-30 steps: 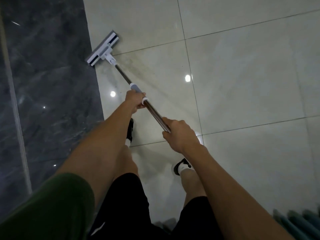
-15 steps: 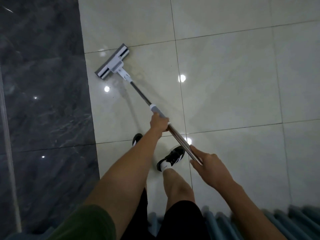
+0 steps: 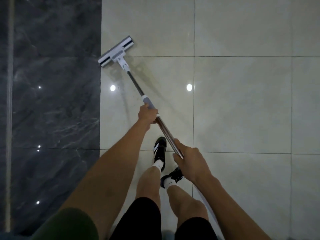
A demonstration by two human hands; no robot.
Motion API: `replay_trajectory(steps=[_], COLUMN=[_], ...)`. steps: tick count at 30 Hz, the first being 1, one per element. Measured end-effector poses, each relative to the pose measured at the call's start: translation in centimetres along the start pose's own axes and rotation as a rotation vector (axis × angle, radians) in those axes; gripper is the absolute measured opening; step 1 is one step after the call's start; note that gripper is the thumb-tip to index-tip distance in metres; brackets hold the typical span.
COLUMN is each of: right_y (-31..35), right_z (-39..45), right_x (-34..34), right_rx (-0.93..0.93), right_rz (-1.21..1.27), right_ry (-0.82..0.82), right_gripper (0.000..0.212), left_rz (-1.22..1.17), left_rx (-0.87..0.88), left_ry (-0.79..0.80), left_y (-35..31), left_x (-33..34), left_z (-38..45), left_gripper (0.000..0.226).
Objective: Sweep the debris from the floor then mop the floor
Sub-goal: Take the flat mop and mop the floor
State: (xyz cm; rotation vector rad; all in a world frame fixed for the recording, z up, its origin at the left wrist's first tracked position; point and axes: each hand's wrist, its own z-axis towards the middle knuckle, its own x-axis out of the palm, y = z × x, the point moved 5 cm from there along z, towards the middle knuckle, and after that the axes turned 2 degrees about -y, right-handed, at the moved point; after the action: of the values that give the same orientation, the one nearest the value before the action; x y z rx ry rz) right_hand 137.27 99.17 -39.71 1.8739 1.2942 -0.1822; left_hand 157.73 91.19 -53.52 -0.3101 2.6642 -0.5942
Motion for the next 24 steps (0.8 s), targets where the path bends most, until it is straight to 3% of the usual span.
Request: replay_trajectory(steps=[4, 10, 20, 24], right_y=[4.5, 3.3, -9.0, -15.9], right_z=[4.6, 4.0, -2.5, -6.1], right_x=[-0.8, -4.1, -10.4, -13.7], right_rx=[-0.019, 0.045, 0.025, 0.015], right_rz=[-0.016, -0.043, -0.061, -0.078], right_ry=[0.02, -0.021, 0.036, 0.059], right_gripper=[0.056, 0.052, 0.045, 0.044], left_rz=[-0.07, -0.018, -0.066, -0.128], left_rx=[-0.005, 0.004, -0.033, -0.058], left_ry=[-0.006, 0.063, 0.064, 0.03], left_y=[-4.4, -5.5, -1.7, 1.1], left_x=[-3.3, -0.7, 10.8, 17.2], left_z=[3.5, 2.7, -5.3, -10.1], left_gripper=[0.069, 0.076, 0.077, 0.065])
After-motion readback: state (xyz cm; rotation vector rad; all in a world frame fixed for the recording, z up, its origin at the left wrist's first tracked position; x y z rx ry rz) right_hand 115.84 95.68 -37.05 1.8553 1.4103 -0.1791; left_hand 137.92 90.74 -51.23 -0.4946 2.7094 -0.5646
